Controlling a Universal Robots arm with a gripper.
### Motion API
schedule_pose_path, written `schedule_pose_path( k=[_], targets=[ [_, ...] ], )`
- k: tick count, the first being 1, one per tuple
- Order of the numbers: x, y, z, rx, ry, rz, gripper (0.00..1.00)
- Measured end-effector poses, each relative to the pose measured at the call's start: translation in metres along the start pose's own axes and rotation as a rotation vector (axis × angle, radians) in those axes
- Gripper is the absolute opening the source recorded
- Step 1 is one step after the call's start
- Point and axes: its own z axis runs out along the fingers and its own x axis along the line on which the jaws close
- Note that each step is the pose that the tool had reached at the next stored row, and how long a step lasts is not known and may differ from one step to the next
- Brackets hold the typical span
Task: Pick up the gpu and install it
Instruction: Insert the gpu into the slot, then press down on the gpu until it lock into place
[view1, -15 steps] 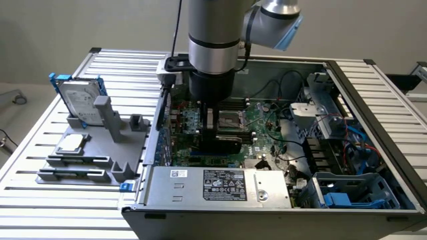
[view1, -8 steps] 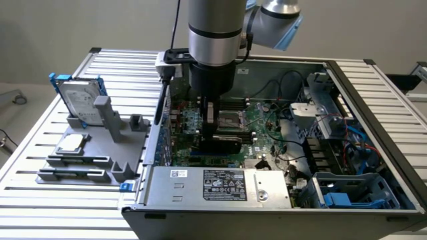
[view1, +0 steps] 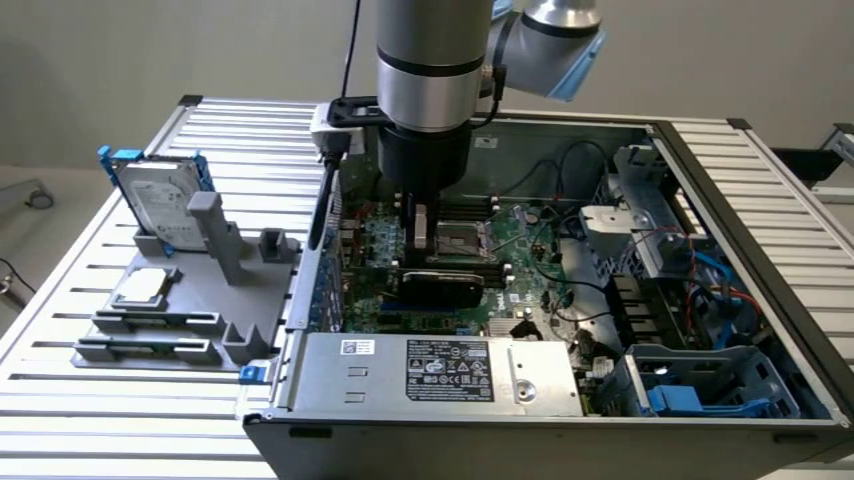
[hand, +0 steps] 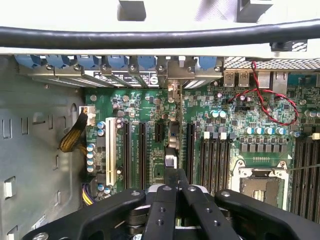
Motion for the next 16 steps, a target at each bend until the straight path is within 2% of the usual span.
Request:
schedule_pose_path(
  k=[16],
  targets=[
    [-0.0004,0.0,0.0002,-0.001,0.0001,0.0,0.11]
  ],
)
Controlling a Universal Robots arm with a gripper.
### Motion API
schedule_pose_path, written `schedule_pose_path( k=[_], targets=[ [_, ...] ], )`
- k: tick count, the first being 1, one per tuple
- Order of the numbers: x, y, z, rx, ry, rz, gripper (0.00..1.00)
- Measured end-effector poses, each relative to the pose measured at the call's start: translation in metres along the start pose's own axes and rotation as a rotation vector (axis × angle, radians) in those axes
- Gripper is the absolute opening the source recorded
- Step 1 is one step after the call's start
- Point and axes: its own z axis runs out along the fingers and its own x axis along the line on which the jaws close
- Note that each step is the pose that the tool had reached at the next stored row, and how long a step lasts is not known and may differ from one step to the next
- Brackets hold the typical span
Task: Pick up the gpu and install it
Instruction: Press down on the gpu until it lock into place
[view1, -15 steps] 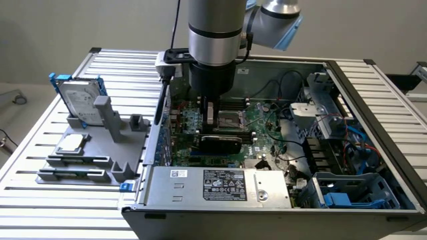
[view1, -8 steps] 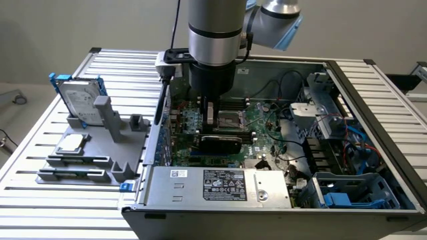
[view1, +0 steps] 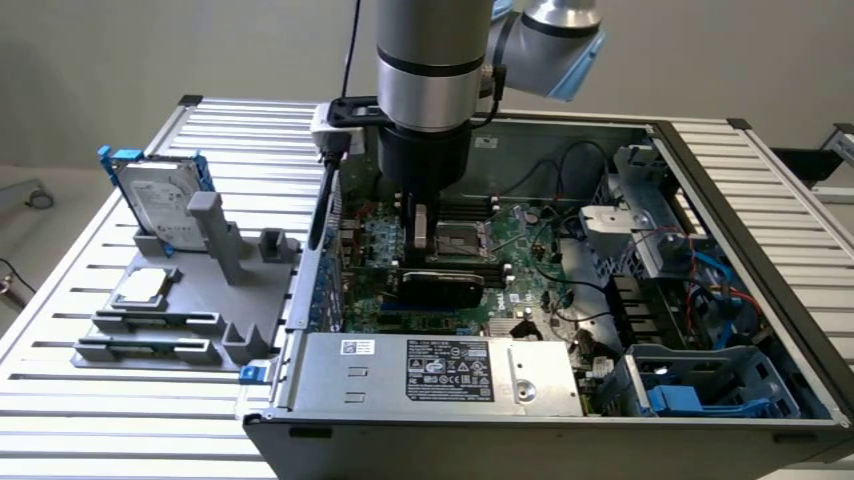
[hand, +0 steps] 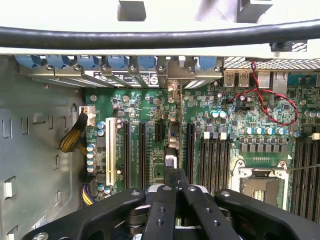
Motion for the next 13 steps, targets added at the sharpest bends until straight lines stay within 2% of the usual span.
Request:
schedule_pose_path(
  k=[4,13],
  targets=[
    [-0.005,-0.0001,0.0023,0.0001,0.0,0.0,0.11],
    [-0.008,0.0009,0.0142,0.0,0.003,0.0,0.11]
  ],
)
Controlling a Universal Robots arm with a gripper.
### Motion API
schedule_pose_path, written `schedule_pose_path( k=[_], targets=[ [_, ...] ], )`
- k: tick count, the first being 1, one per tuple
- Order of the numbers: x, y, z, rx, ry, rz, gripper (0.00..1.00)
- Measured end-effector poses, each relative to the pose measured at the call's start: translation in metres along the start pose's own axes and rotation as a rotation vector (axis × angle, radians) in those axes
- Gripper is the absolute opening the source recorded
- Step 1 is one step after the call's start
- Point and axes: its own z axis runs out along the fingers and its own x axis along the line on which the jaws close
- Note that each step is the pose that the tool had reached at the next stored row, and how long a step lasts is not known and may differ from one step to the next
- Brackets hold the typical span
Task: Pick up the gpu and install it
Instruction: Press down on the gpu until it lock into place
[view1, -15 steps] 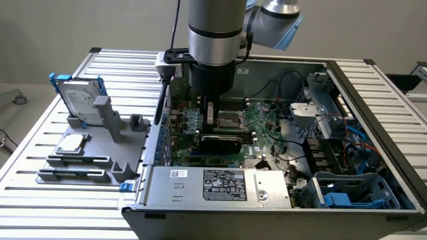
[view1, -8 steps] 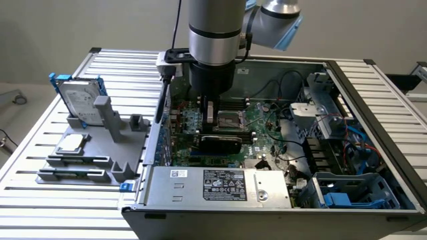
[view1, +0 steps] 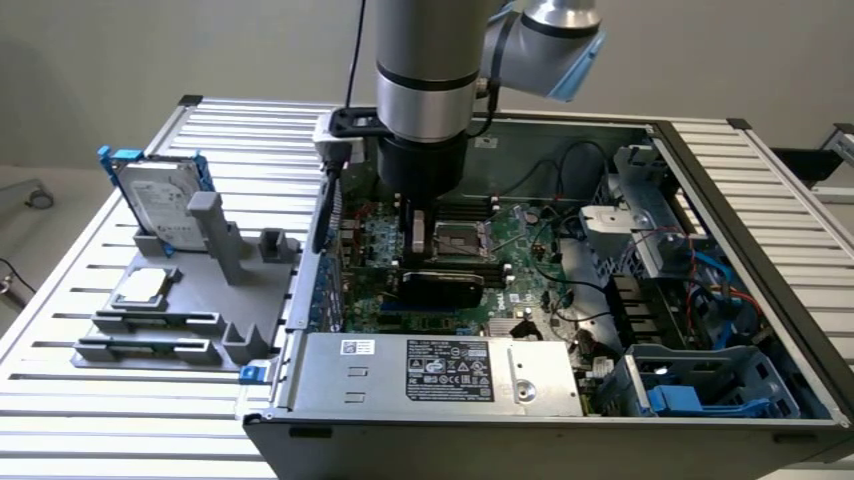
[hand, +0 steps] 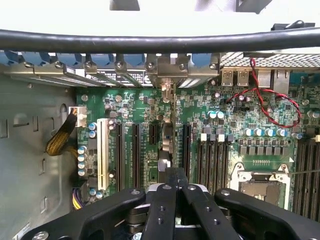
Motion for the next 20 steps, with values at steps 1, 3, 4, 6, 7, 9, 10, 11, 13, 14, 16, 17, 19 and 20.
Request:
schedule_pose_path(
  k=[1,3,4,6,7,9,10,11,13,14,16,17,19,20],
  targets=[
    [-0.001,0.0,0.0006,0.0,0.0004,0.0,0.11],
    [-0.002,0.0,0.0015,-0.0002,0.0009,0.0,0.11],
    [-0.003,0.0001,0.0019,-0.0003,0.0013,0.0,0.11],
    [-0.003,0.0005,0.0028,-0.0002,0.0016,0.0,0.11],
    [-0.004,0.0008,0.0033,-0.0003,0.0024,0.0,0.11],
    [-0.004,0.0013,0.0047,-0.0005,0.004,0.0,0.11],
    [-0.004,0.0015,0.0055,-0.0007,0.0049,0.0,0.11],
    [-0.004,0.0017,0.0062,-0.0008,0.0056,0.0,0.11],
    [-0.004,0.0021,0.0074,-0.0014,0.0076,0.0,0.11],
    [-0.004,0.0022,0.0081,-0.0015,0.0085,0.0,0.11],
    [-0.004,0.0026,0.0093,-0.0019,0.0103,0.0,0.11],
    [-0.004,0.0026,0.0105,-0.001,0.0103,0.0,0.11],
    [-0.004,0.0028,0.0115,-0.0022,0.0129,0.0,0.11],
    [-0.004,0.0029,0.012,-0.0025,0.0138,0.0,0.11]
  ],
)
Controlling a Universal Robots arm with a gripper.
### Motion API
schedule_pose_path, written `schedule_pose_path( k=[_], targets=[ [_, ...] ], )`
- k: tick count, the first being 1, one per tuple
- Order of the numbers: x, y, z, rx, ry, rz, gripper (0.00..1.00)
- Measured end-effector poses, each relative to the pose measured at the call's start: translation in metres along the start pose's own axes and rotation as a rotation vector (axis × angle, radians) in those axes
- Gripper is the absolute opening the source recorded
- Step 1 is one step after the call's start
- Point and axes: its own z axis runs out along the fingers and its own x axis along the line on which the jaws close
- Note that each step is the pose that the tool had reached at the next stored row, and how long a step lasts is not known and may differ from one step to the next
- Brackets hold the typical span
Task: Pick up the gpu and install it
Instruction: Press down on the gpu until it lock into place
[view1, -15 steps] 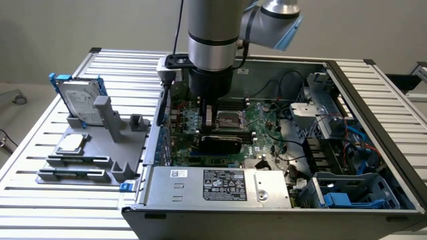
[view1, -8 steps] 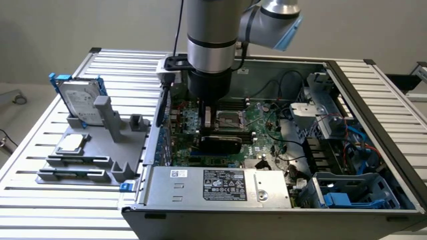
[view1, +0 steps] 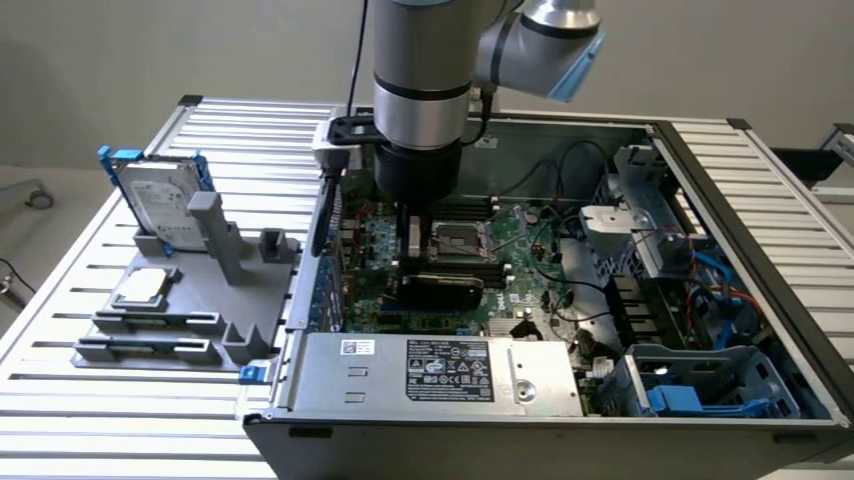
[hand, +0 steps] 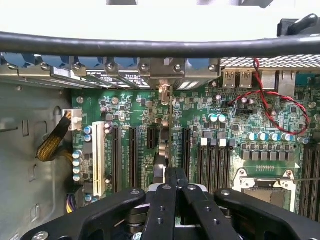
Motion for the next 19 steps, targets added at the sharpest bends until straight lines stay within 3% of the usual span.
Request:
schedule_pose_path(
  k=[3,4,7,13,19],
  targets=[
    [0.0,0.0002,-0.0003,-0.0018,-0.0006,0.0,0.11],
    [0.0,0.0003,-0.0024,-0.0021,-0.0028,0.0,0.11],
    [0.0,0.0007,-0.0135,-0.0044,-0.0006,0.0,0.11],
    [0.0,0.015,-0.0179,-0.0068,-0.0006,0.0,0.11],
    [0.0,0.0256,-0.0234,-0.0295,-0.0015,-0.001,0.11]
  ],
)
